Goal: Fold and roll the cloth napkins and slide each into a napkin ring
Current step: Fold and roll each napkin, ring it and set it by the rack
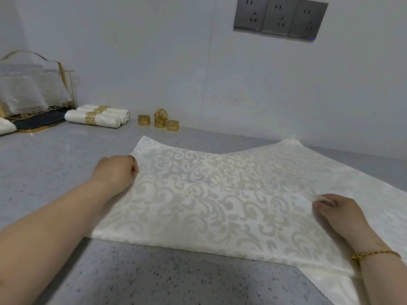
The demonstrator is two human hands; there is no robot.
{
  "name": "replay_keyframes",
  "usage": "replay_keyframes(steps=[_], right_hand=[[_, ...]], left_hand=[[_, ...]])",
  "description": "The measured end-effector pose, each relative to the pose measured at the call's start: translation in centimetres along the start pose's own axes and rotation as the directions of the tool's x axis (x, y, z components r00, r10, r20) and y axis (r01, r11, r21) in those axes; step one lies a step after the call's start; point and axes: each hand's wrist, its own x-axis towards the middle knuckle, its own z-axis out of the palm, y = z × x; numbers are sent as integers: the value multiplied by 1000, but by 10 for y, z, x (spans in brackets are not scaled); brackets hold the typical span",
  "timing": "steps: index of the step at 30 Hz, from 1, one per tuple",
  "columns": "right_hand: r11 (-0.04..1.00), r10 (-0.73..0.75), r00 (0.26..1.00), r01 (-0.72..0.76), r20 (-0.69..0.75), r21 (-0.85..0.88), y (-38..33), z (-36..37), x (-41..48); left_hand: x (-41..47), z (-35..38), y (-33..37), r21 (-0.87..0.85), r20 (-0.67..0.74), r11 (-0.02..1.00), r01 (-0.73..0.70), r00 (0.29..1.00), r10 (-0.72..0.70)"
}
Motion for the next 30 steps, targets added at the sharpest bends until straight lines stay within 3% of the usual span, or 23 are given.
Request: replay_keyframes(steps=[5,8,11,14,18,30], right_hand=[[999,-19,1000,19,-13,-33,2,5,2],[998,-34,999,33,-27,-49,4,7,6],[997,-48,998,46,-33,-59,4,9,7],[996,-56,998,54,-28,-67,3,11,8],[996,-35,999,33,-13,-84,2,13,9],[968,65,998,-66,-11,-241,-4,12,4]], left_hand=[[-10,-13,11,189,-37,981,-47,998,55],[-29,-24,42,-35,41,981,-189,981,191],[-66,-31,87,-307,185,870,-386,873,452],[-100,-19,117,-243,271,807,-538,762,589],[-110,-1,125,-214,360,837,-505,755,548],[-110,8,125,-198,380,865,-460,778,501]])
